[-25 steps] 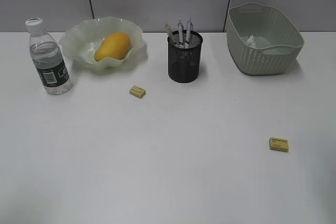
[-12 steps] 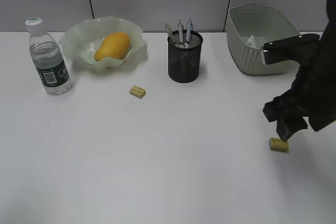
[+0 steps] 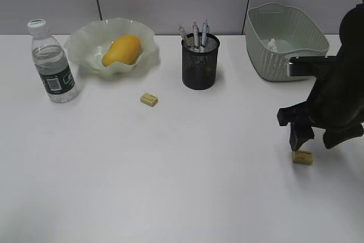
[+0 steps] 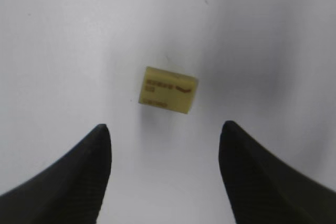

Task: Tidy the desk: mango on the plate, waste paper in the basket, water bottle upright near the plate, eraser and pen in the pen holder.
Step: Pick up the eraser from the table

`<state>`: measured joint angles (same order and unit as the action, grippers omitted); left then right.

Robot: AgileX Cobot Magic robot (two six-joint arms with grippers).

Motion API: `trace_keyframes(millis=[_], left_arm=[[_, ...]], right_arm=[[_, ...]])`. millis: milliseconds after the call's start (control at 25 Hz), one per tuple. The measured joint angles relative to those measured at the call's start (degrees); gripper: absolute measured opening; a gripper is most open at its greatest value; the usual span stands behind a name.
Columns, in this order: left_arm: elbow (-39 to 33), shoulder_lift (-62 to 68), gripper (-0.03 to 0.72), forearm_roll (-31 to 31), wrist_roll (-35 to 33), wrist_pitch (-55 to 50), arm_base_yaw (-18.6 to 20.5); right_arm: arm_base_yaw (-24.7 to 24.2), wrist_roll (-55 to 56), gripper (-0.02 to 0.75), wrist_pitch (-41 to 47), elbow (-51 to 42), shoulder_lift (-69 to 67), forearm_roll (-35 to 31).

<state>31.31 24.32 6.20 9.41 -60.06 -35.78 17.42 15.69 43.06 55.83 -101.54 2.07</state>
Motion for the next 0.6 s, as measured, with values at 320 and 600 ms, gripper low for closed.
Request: trace_keyframes(millis=[320, 600], left_arm=[[0.0, 0.0, 0.386, 0.0, 0.0, 0.0, 0.0], [0.0, 0.0, 0.386, 0.0, 0.0, 0.0, 0.0]], right_arm=[[0.0, 2.4, 0.51, -3.5, 0.0, -4.8, -1.3], [0.0, 4.5, 0.51, -5.5, 0.0, -7.7, -1.3]])
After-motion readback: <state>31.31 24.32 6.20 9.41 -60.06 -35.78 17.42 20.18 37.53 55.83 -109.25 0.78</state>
